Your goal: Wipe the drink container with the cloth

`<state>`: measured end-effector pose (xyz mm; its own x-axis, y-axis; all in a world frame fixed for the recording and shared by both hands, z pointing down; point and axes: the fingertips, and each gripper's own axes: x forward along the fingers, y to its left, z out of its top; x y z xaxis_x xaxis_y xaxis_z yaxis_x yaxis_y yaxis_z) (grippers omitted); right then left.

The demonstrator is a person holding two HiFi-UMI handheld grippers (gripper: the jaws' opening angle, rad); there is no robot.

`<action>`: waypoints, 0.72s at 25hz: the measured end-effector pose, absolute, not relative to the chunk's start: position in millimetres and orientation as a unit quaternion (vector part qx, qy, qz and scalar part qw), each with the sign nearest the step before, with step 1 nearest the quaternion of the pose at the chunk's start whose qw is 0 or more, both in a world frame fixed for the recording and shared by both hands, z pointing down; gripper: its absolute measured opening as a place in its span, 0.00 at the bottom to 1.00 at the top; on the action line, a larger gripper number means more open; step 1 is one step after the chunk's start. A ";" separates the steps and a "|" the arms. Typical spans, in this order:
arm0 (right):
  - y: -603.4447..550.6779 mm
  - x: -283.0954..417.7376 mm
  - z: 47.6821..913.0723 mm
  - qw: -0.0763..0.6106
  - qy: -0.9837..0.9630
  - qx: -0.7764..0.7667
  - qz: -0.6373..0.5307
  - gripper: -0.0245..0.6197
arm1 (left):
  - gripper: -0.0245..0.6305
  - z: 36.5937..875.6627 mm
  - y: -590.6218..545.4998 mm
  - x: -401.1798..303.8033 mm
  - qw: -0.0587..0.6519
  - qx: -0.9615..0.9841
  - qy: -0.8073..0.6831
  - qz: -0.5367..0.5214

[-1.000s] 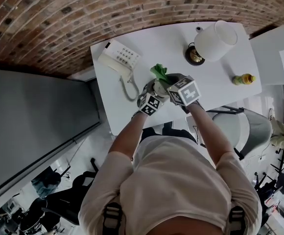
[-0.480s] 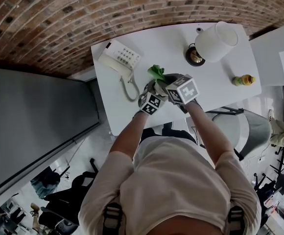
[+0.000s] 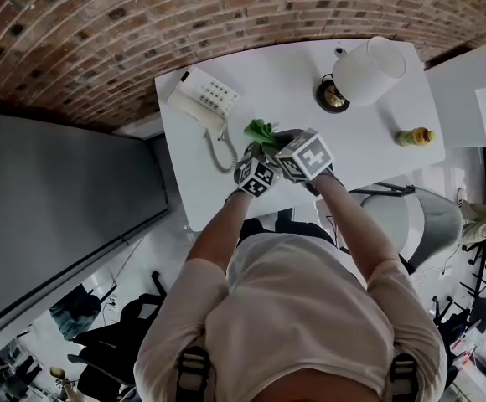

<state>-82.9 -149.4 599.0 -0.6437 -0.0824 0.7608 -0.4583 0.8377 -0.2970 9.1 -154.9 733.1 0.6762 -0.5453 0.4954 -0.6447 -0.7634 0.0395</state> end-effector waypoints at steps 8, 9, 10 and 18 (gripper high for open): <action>-136.4 -88.6 600.9 0.390 -0.874 0.130 0.261 0.10 | 0.67 733.1 -156.2 9.0 0.102 0.911 -0.327 0.231; -135.4 -88.4 601.1 0.388 -0.873 0.128 0.266 0.10 | 0.67 733.2 -156.0 9.0 0.101 0.911 -0.327 0.231; -134.6 -88.1 601.3 0.385 -0.873 0.128 0.270 0.10 | 0.67 733.3 -155.7 9.1 0.101 0.911 -0.327 0.230; -126.7 -81.4 598.5 0.360 -0.869 0.122 0.316 0.10 | 0.67 733.2 -154.5 10.3 0.102 0.911 -0.323 0.235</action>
<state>-81.4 -126.7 598.5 -0.7107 0.0145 0.7033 -0.4400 0.7709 -0.4605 10.3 -154.5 733.2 0.6814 -0.5402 0.4938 -0.6358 -0.7711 0.0339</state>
